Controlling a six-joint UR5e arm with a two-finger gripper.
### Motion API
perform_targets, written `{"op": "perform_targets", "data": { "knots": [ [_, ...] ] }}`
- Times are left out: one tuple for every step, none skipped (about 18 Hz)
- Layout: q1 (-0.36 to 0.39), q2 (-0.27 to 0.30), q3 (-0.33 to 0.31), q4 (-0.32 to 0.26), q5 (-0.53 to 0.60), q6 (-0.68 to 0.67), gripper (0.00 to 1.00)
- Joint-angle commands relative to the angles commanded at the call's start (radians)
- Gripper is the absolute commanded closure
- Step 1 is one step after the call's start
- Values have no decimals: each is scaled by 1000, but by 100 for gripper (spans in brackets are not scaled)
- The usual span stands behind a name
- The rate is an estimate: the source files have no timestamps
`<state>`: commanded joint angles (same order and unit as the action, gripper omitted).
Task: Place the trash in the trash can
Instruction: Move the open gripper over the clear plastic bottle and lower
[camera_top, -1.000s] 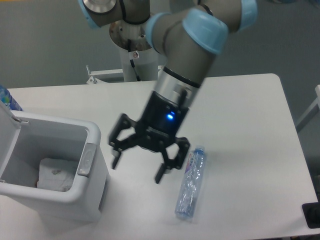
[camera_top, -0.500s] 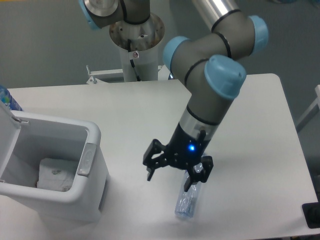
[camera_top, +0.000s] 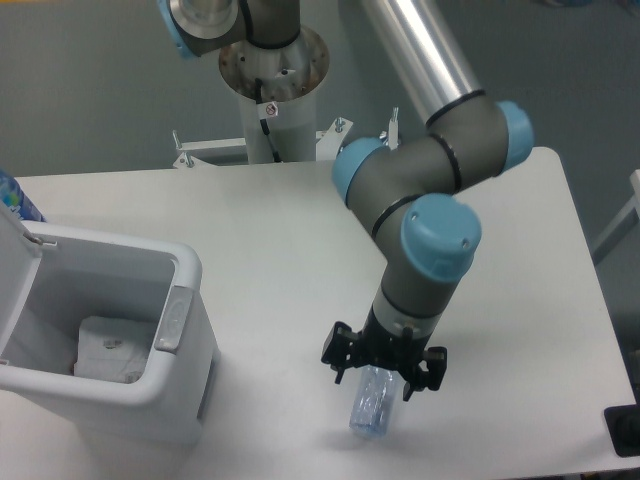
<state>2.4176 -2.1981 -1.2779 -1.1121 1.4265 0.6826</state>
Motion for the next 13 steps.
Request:
{"op": "perform_targets", "data": {
  "knots": [
    [-11,-8,6,0,11,0,0],
    [-12,-17,11,0,20,0,0],
    [-15,-26,17,2,31,-2,0],
    [-25,-35,23,2,49,-5,0],
    [-32,-45,31,0,69,-6,0],
    [-35,-51,37,0,87,-9,0],
    [-37,-55,38,2,94,-11,0],
    [-41,-61,40,8,97,-11,0],
    [-46,-66,41,17,101,-11,0],
    [-48,-71,40,20,120,-12,0],
    [-57,-81,41,23,143,-15,0],
    [-63,-87,46,23,164,-21,0],
    [-64,-94,48,23,181,-34,0]
  ]
}}
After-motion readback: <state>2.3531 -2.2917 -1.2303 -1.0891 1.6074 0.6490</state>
